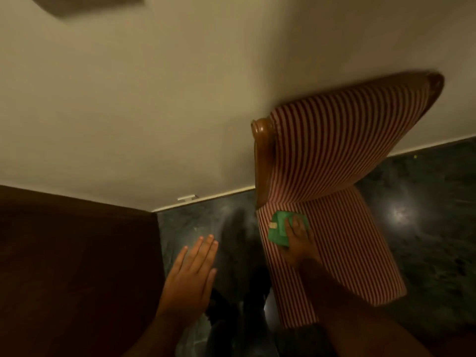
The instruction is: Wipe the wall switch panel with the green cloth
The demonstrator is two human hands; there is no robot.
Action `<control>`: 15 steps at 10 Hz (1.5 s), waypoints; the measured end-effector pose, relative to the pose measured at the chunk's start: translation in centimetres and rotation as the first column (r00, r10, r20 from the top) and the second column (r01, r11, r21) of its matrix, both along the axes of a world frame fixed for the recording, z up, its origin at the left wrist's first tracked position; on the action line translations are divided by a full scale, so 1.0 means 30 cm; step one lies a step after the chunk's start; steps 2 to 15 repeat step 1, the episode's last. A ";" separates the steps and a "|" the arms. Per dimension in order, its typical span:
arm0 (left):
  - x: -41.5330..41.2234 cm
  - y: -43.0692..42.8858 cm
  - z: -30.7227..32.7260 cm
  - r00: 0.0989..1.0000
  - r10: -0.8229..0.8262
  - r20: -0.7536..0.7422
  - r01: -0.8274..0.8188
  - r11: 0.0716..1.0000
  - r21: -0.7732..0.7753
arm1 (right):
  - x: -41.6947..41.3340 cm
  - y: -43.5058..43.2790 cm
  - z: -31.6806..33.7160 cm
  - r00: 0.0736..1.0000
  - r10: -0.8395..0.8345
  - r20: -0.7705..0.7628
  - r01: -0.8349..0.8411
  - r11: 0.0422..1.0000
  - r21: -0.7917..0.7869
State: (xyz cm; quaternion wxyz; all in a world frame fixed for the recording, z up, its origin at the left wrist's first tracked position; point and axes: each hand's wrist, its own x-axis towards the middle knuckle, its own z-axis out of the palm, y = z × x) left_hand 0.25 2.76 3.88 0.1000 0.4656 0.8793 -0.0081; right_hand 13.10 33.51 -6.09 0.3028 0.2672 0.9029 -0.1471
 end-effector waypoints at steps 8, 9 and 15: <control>-0.017 -0.030 0.123 0.996 0.077 0.047 -0.079 0.996 0.041 | -0.017 -0.034 0.143 0.995 0.079 -0.069 -0.081 0.996 -0.024; -0.017 -0.030 0.123 0.996 0.077 0.047 -0.079 0.996 0.041 | -0.017 -0.034 0.143 0.995 0.079 -0.069 -0.081 0.996 -0.024; -0.017 -0.030 0.123 0.996 0.077 0.047 -0.079 0.996 0.041 | -0.017 -0.034 0.143 0.995 0.079 -0.069 -0.081 0.996 -0.024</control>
